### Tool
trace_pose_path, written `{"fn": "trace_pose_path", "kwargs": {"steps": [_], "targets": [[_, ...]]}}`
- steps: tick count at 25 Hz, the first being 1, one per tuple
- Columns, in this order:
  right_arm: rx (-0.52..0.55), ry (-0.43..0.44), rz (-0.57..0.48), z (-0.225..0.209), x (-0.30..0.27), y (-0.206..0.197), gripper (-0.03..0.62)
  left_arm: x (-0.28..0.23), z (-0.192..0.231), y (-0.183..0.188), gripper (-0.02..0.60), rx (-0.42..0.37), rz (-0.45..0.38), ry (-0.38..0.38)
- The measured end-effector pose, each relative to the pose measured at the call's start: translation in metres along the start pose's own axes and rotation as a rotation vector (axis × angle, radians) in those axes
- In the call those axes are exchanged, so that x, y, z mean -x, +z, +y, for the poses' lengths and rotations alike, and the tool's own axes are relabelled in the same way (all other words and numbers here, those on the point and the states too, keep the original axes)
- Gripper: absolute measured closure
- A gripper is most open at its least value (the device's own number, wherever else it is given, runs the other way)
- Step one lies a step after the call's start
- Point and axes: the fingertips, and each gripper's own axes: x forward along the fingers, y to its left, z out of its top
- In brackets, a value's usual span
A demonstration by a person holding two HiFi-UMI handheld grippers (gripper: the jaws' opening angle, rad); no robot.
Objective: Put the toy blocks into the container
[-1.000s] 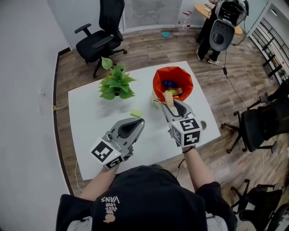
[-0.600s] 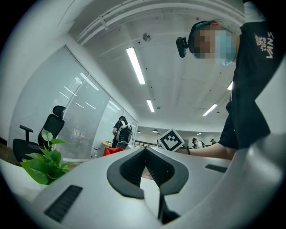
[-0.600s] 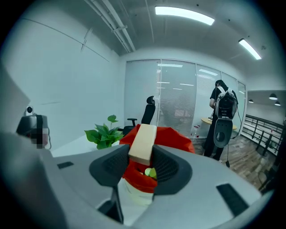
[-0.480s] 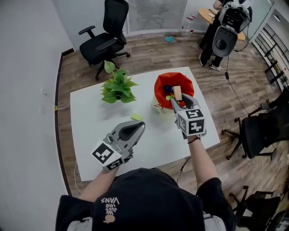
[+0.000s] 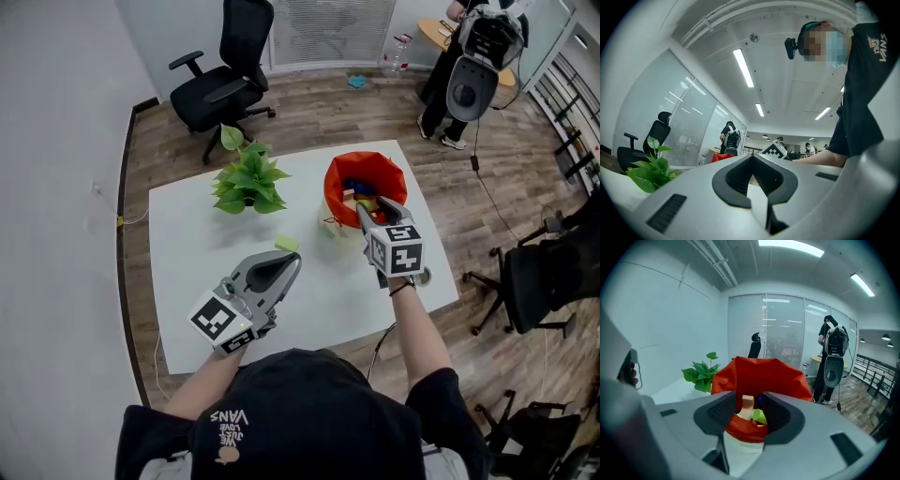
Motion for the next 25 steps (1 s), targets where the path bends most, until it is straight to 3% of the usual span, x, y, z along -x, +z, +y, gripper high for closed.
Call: {"fn": "trace_pose_path", "kwargs": {"steps": [10,16,25], "targets": [[0.001,-0.022,-0.084,0.002,0.011,0.012,0.426,0.003,0.000,0.001,0.571,-0.003,-0.002,0.008],[0.020,-0.042,-0.205,0.009,0.031,0.031,0.533,0.007,0.001,0.003,0.571,-0.006,-0.008,0.014],[-0.004,0.072,-0.337,0.054,0.061,0.056,0.574,0.016,0.004,0.006,0.571,-0.011,-0.013,0.034]]}}
